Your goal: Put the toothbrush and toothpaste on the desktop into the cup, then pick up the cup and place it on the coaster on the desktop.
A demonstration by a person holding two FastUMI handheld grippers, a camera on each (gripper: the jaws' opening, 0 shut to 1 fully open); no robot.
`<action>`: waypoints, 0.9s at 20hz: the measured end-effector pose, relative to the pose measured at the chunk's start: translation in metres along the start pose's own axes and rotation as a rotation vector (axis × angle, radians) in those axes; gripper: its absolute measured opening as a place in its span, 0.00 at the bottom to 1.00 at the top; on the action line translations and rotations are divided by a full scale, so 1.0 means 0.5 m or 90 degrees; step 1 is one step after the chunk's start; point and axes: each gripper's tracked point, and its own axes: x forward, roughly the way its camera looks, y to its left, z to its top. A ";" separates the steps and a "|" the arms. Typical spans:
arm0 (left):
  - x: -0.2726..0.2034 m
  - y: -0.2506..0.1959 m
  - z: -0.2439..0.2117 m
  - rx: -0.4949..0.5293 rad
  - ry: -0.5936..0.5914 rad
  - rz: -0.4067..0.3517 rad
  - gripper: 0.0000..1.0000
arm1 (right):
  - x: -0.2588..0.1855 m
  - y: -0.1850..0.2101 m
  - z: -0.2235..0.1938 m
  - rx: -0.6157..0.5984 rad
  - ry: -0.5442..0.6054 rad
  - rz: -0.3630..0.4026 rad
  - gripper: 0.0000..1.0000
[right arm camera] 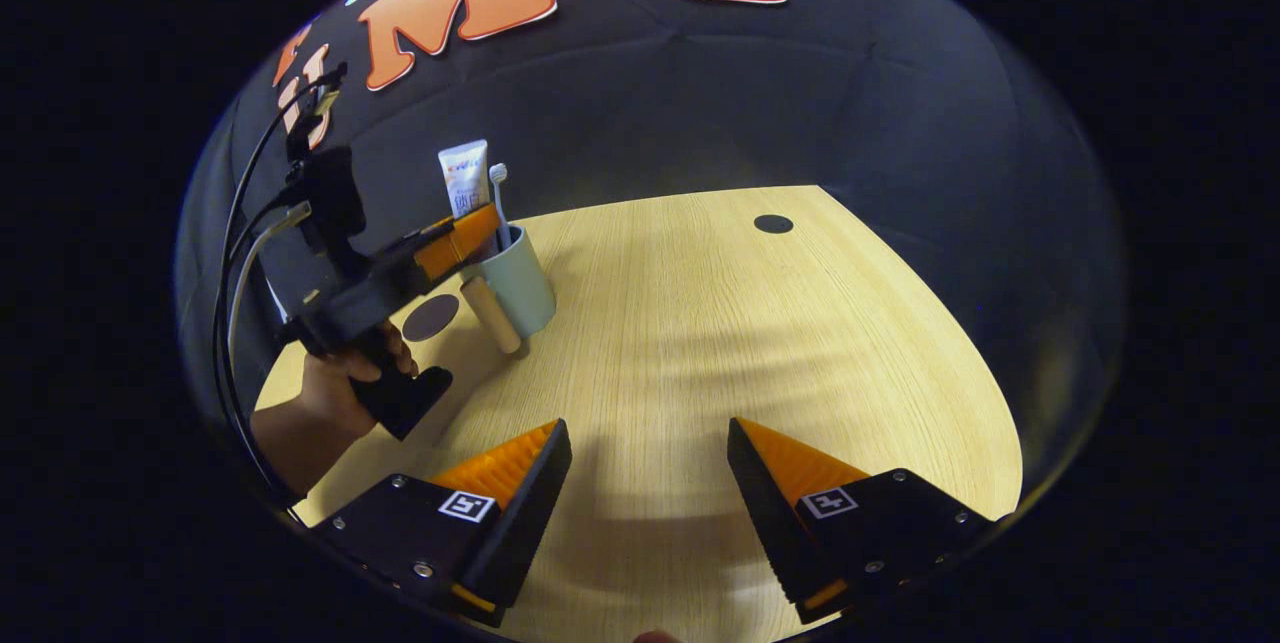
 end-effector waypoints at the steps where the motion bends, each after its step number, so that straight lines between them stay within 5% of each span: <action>1: -0.006 0.009 -0.001 0.010 0.005 0.011 0.18 | 0.001 0.000 0.004 -0.001 0.000 0.000 0.95; 4: -0.026 0.026 -0.006 0.014 0.013 0.037 0.73 | -0.006 -0.004 0.004 0.002 -0.004 0.001 0.95; 14: -0.067 -0.027 0.020 0.043 0.048 0.018 0.81 | -0.032 -0.008 0.016 0.005 -0.006 0.010 0.95; 18: -0.088 0.054 0.041 0.078 0.055 0.093 0.84 | -0.058 -0.009 0.039 0.004 -0.019 0.014 0.95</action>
